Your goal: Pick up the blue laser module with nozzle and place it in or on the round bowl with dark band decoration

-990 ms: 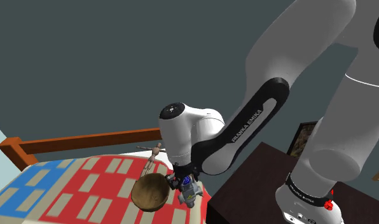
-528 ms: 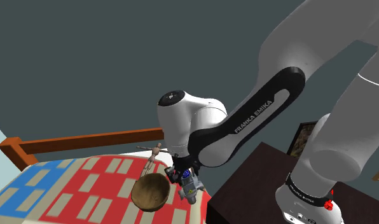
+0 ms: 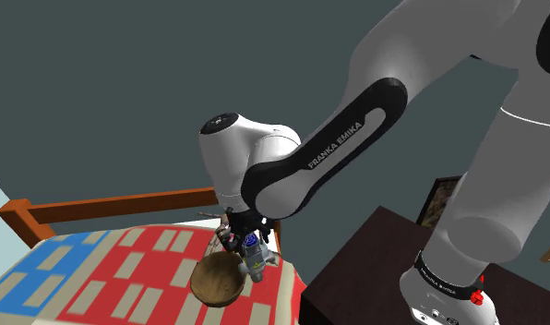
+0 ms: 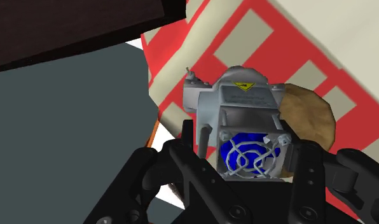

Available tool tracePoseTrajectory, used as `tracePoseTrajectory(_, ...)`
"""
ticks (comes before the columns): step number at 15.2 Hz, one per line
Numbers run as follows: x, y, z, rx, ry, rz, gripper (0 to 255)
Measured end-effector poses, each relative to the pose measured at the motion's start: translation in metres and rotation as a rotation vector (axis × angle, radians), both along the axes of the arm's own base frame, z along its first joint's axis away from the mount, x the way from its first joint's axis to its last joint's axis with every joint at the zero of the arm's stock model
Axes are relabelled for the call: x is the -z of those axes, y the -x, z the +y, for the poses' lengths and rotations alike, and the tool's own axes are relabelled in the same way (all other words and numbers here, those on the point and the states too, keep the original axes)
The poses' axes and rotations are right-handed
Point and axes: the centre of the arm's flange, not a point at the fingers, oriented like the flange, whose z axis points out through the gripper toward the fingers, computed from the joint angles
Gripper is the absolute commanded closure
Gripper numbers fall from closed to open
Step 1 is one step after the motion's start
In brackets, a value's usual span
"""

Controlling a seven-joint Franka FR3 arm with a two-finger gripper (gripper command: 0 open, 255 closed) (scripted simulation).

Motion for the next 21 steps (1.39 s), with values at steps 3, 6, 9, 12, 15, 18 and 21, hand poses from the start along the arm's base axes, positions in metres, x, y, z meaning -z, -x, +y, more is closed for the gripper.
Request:
tracePoseTrajectory(3, -0.010, -0.033, 0.021, 0.000, 0.000, 0.000, 255)
tracePoseTrajectory(6, -0.019, -0.067, 0.036, -0.001, 0.000, -0.001, 255)
tracePoseTrajectory(9, -0.029, -0.102, 0.053, -0.001, -0.001, -0.001, 255)
tracePoseTrajectory(12, -0.018, -0.115, 0.058, 0.000, 0.001, -0.001, 255)
tracePoseTrajectory(15, -0.008, -0.117, 0.059, 0.000, 0.001, -0.001, 0)
tracePoseTrajectory(18, 0.002, -0.108, 0.061, 0.014, -0.010, -0.001, 0)
tracePoseTrajectory(21, 0.028, -0.083, 0.062, 0.047, -0.035, -0.001, 0)
